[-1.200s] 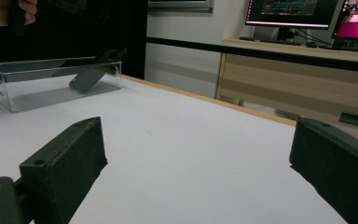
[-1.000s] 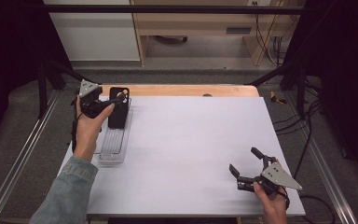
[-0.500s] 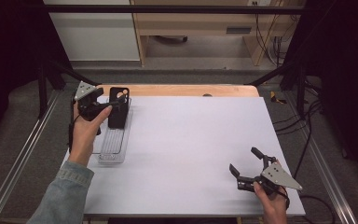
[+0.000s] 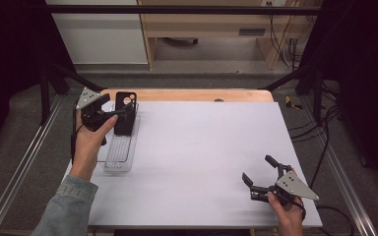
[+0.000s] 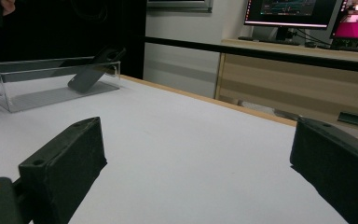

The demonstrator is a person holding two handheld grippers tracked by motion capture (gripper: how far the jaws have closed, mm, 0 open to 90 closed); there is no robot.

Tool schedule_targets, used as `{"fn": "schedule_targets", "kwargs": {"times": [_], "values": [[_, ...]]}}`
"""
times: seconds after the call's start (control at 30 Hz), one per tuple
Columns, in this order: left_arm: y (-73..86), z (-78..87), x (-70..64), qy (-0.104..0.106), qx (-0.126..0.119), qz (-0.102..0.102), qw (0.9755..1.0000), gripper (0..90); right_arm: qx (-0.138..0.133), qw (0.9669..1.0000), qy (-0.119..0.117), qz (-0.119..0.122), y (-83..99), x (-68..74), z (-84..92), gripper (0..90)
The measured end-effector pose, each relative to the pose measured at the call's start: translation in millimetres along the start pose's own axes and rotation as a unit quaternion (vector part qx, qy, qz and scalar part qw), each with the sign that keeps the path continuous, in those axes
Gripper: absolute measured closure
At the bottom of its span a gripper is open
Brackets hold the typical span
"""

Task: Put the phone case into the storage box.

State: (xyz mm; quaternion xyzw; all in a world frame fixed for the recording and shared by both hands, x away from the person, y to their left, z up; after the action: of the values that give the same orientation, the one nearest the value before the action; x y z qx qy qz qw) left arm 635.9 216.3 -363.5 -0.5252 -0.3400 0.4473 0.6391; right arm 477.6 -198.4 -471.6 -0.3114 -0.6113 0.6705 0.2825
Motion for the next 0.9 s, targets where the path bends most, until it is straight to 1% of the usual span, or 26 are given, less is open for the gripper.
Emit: {"fn": "schedule_targets", "kwargs": {"times": [0.17,0.37,0.6,0.77,0.9], "values": [[-2.6,4.8,-7.1,0.007,-0.006,-0.004,0.9999,4.6,0.0,1.0,0.0,0.0,0.1,-0.1,0.2,3.5],[-6.4,11.1,-19.1,0.023,-0.015,-0.012,0.9996,4.0,0.0,1.0,0.0,0.0,-0.2,0.0,0.4,3.5],[-9.1,18.8,-30.3,0.037,-0.021,-0.018,0.9989,3.7,0.0,1.0,0.001,0.0,-0.2,-0.2,0.6,3.5],[-10.7,23.6,-35.7,0.044,-0.025,-0.023,0.9985,3.4,0.0,1.0,0.001,0.001,-0.3,-0.1,0.5,3.5],[-11.1,27.5,-39.0,0.048,-0.03,-0.022,0.9982,3.1,0.0,1.0,0.001,0.001,-0.3,-0.2,0.6,3.5]]}}
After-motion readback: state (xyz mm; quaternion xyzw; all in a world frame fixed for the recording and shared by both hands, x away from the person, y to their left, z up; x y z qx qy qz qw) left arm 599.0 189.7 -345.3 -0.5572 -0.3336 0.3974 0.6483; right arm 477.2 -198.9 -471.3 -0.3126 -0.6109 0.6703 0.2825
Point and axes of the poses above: each handheld gripper's, and its own axes: z roughly backward along the jaws, y roughly out of its underside, x roughly to its left, the point moved 10 cm from there along -z, roughly forward along the jaws, and after that the axes turned 7 degrees about -y, right-handed, at the moved point
